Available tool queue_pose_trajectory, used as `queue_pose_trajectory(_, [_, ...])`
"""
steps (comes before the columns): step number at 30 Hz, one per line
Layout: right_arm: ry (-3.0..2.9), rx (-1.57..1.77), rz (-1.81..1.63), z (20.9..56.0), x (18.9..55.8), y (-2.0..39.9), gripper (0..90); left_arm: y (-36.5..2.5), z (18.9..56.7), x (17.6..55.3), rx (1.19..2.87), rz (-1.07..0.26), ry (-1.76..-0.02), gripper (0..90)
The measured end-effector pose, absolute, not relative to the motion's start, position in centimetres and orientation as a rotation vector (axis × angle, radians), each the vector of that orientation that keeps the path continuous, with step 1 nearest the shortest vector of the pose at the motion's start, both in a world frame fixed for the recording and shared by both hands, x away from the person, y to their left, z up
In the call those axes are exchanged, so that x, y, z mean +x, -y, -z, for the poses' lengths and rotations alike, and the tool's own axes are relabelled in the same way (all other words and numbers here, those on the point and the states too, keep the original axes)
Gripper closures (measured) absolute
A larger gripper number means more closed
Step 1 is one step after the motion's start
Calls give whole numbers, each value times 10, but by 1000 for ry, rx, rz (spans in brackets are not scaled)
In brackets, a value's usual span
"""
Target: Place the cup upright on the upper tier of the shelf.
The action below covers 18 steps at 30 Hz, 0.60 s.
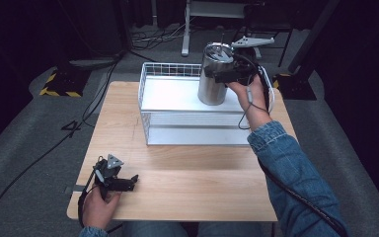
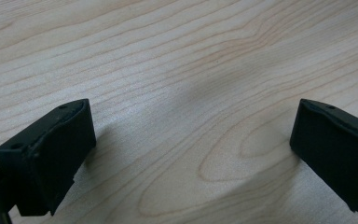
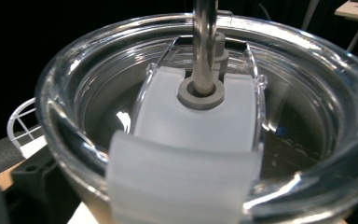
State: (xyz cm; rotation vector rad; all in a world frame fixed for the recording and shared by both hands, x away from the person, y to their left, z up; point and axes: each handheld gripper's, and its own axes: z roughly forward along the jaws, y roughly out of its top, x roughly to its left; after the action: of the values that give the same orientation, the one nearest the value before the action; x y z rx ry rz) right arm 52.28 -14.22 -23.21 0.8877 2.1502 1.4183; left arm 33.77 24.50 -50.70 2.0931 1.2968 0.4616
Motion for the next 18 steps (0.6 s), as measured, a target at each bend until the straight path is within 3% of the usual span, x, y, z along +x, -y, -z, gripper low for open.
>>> queue_pose_trajectory(18, [-2120,844,-1464,217,498,169,0,-245,507,336,2094,-462,-1301,5])
